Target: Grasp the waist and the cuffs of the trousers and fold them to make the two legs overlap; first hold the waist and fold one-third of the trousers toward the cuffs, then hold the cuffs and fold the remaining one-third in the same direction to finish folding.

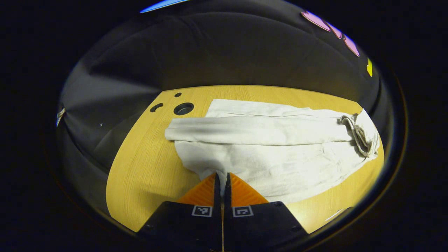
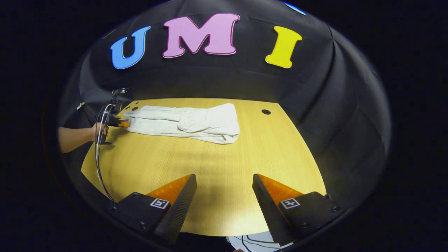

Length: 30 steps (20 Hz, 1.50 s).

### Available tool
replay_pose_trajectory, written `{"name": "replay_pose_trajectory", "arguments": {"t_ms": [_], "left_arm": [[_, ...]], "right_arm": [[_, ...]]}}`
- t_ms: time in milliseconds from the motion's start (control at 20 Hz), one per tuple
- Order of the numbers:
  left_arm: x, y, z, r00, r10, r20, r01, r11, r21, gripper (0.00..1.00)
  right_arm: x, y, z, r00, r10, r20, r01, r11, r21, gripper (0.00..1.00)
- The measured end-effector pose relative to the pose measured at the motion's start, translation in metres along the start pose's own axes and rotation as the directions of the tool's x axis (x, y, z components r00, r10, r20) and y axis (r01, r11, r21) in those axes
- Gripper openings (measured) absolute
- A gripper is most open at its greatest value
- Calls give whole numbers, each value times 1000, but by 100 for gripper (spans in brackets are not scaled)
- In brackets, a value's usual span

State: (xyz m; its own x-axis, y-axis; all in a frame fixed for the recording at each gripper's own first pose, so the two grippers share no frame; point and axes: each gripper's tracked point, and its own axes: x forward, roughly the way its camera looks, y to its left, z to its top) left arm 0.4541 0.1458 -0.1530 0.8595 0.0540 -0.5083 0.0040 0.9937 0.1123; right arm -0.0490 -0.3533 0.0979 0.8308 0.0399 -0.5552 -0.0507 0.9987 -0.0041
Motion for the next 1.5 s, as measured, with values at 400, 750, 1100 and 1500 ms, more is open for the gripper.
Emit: {"name": "replay_pose_trajectory", "arguments": {"t_ms": [400, 750, 1100, 1500], "left_arm": [[-45, -28, 40, 989, -73, 126, 100, 971, -219, 5], [-93, -76, 105, 961, -146, 236, 222, 915, -337, 5], [-117, -162, 154, 935, -236, 264, 313, 899, -306, 6], [-163, -295, 210, 864, -379, 333, 461, 861, -216, 5]], "right_arm": [[1, -46, 13, 997, -71, 41, 69, 997, 39, 99], [4, -70, 7, 993, -89, 79, 92, 995, -38, 99], [11, -105, -2, 991, -120, 56, 118, 993, 25, 99], [27, -137, 11, 989, -125, 81, 118, 989, 85, 99]]}}
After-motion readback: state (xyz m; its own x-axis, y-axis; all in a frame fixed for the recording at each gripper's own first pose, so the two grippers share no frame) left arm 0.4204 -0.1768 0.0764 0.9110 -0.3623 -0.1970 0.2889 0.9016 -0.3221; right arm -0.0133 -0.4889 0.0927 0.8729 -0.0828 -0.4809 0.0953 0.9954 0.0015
